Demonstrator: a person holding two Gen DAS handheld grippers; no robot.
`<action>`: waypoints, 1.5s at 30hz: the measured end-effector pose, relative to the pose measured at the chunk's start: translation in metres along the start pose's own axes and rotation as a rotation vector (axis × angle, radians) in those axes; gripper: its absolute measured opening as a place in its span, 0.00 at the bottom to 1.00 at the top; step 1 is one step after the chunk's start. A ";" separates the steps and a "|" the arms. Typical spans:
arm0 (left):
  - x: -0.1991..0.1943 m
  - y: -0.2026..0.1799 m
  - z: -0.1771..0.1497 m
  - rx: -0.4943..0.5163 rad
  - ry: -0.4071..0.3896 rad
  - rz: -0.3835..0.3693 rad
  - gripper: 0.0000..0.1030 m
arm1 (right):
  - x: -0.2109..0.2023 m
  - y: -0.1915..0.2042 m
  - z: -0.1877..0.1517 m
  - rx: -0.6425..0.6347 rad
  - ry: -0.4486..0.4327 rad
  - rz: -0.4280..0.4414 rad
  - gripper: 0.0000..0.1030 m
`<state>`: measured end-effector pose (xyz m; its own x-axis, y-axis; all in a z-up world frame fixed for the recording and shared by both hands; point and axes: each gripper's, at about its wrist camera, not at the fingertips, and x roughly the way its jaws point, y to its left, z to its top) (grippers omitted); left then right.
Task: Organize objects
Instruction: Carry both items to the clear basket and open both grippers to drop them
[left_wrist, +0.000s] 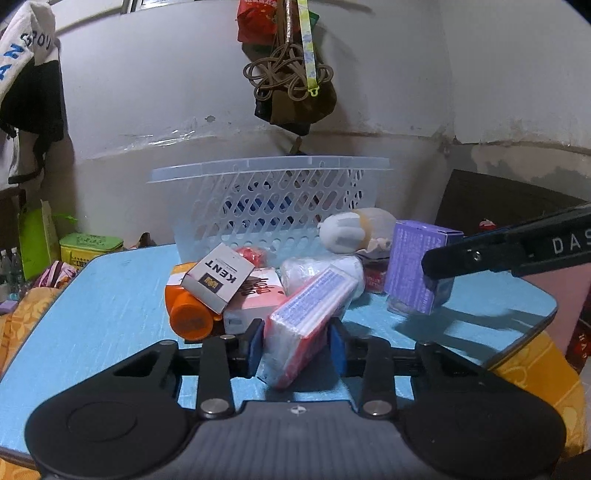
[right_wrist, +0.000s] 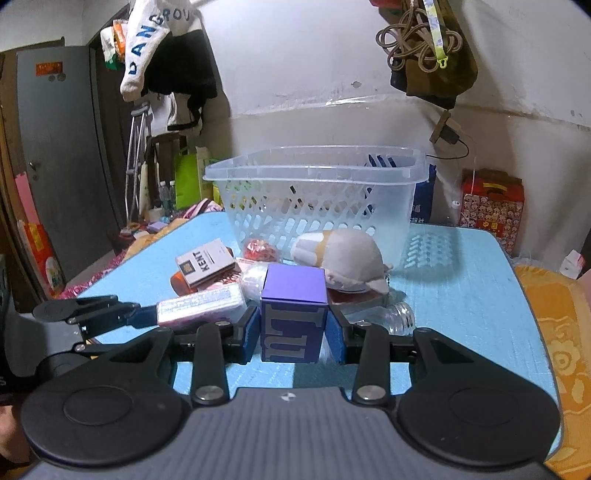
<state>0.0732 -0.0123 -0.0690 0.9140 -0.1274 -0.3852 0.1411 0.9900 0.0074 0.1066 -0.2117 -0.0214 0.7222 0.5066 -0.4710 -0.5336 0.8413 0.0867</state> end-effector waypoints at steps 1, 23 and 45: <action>-0.002 0.001 0.001 -0.011 0.004 -0.002 0.39 | -0.001 0.000 0.001 0.001 -0.003 0.003 0.41; -0.061 0.051 0.093 -0.285 0.011 -0.024 0.38 | -0.031 -0.018 0.010 0.143 -0.095 -0.012 0.41; 0.066 0.085 0.186 -0.373 -0.094 -0.108 0.38 | 0.079 -0.047 0.148 -0.006 -0.150 -0.135 0.41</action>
<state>0.2168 0.0523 0.0777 0.9347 -0.2196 -0.2794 0.1061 0.9228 -0.3703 0.2538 -0.1839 0.0674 0.8449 0.4118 -0.3414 -0.4294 0.9028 0.0262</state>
